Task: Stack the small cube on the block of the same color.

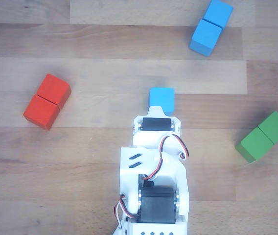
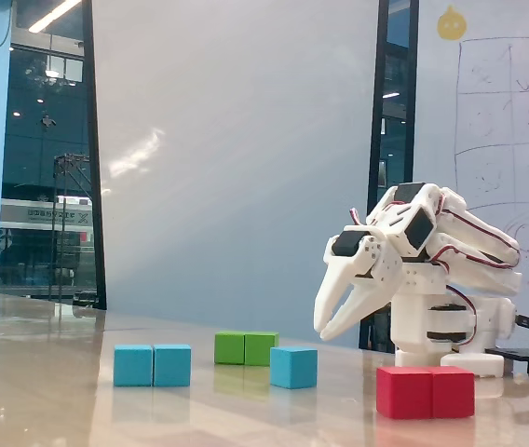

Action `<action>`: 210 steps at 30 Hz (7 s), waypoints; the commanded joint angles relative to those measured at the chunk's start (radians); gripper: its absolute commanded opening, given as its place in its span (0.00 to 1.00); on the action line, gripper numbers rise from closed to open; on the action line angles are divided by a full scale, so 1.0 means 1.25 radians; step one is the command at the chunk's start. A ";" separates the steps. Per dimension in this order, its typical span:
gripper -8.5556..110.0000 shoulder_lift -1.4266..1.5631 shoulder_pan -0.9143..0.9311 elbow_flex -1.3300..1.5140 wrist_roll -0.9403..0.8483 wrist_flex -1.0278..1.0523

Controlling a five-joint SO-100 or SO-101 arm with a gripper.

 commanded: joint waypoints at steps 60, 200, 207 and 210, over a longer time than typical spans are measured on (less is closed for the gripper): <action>0.08 -0.330 -0.009 -0.254 0.005 -0.007; 0.15 -1.307 0.083 -0.800 -0.072 -0.004; 0.15 -1.262 0.086 -0.956 -0.072 0.112; 0.15 -1.262 0.087 -1.054 -0.072 0.171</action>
